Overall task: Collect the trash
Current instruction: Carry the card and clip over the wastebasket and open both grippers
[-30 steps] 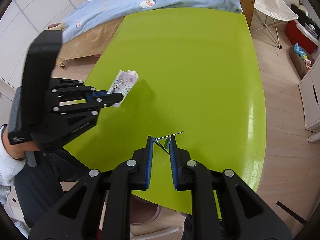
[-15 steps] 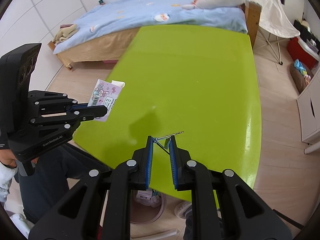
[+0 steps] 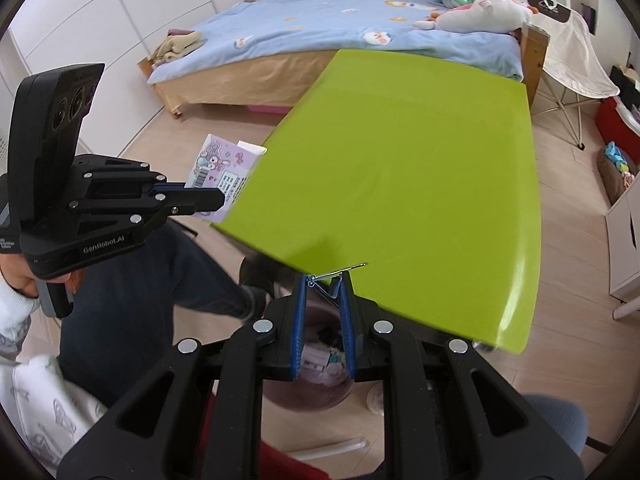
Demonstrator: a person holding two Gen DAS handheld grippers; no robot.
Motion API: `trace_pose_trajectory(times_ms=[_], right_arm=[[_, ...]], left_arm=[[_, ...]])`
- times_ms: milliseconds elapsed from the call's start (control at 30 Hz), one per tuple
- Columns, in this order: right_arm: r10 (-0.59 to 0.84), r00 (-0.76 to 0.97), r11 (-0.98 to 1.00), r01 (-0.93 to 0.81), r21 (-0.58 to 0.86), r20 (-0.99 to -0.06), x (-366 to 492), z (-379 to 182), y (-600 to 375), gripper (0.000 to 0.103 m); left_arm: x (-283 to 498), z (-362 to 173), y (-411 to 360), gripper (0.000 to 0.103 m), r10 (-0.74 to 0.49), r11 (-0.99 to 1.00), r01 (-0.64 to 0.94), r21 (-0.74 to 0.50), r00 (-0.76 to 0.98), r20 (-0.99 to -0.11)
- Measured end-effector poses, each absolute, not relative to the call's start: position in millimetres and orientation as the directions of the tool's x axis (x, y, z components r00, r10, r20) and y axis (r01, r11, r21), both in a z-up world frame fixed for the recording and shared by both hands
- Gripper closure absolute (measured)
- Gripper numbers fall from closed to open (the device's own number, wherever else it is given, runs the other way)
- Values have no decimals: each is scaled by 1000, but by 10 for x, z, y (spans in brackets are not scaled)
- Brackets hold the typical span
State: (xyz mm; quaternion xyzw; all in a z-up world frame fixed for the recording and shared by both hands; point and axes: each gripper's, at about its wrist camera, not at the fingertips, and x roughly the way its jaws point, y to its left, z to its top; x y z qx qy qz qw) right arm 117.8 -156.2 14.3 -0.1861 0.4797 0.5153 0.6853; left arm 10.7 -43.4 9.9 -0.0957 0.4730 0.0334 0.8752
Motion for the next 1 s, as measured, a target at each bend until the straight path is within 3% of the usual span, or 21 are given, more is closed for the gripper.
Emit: trace_pose_trajectory(times_ms=[667,733,800,900,1000], right_arm=[[483,-146,318,-890,328,-863,655,-123,-1620,86],[475,-146,320,-890,325,-868,652,-142,-1603,74],[481,-144,329,-885,330,-865,668,-144,-1618,36],[504,-131,357,-868,344,-854,718,-110,-1669,18],[520,-95,394,-855,338,-849,797,-53,-1731,15]], left_arm=[[-472,35,-636,102,-86,966,-162,-202,534,-841],[-466,45,-639,102,-82,967,-160,-196,535,-841],[-468,48,-651,102,-85,968,-156,-198,535,-840],[-463,42,-680,102,-95,969,-143,-199,529,-843],[-455,34,-715,102,-112,971,-122,-204,520,-847]])
